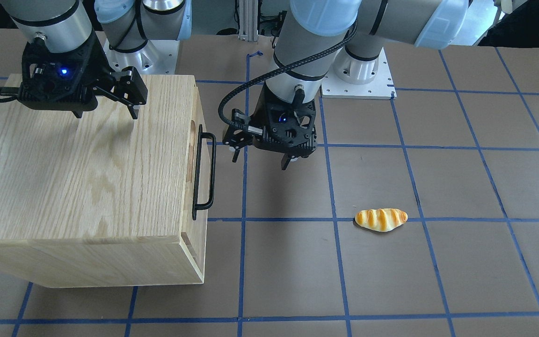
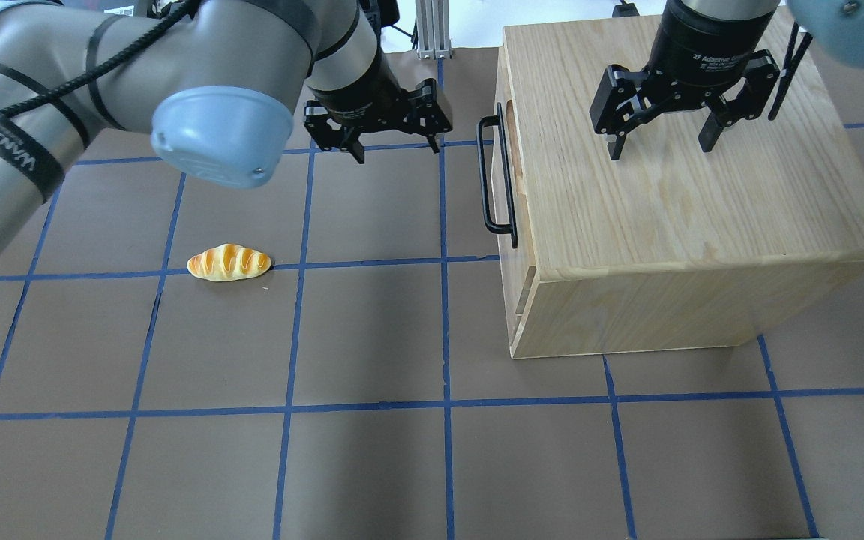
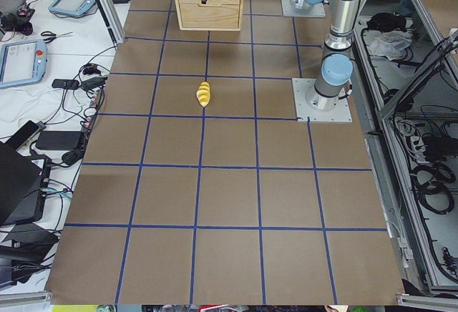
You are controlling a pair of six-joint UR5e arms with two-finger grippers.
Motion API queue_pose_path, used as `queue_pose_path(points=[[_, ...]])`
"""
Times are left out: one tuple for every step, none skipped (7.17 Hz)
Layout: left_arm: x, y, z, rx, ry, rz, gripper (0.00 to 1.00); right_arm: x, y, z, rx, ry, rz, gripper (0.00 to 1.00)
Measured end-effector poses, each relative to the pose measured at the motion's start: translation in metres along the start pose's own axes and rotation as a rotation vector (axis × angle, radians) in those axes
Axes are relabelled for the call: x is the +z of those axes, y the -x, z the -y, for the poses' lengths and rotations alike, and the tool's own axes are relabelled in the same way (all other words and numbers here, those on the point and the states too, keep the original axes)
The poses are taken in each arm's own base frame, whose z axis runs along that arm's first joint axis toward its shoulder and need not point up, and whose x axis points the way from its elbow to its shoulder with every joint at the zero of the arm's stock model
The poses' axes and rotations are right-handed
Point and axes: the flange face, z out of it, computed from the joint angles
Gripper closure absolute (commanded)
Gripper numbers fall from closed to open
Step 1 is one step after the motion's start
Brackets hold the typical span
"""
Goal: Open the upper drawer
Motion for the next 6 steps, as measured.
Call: queue_pose_path(points=[[0.013, -0.009, 0.003, 0.003, -0.007, -0.046, 0.00, 0.000, 0.000, 0.000, 0.000, 0.001, 0.000, 0.00], [0.025, -0.014, 0.005, 0.007, -0.004, -0.067, 0.00, 0.000, 0.000, 0.000, 0.000, 0.001, 0.000, 0.00], [0.039, -0.016, 0.005, 0.011, 0.011, -0.071, 0.00, 0.000, 0.000, 0.000, 0.000, 0.000, 0.000, 0.00], [0.052, -0.014, 0.005, 0.014, 0.029, -0.067, 0.00, 0.000, 0.000, 0.000, 0.000, 0.000, 0.000, 0.00], [0.061, -0.012, 0.004, 0.013, 0.045, -0.062, 0.00, 0.000, 0.000, 0.000, 0.000, 0.000, 0.000, 0.00], [0.067, -0.011, 0.002, 0.011, 0.057, -0.056, 0.00, 0.000, 0.000, 0.000, 0.000, 0.000, 0.000, 0.00]])
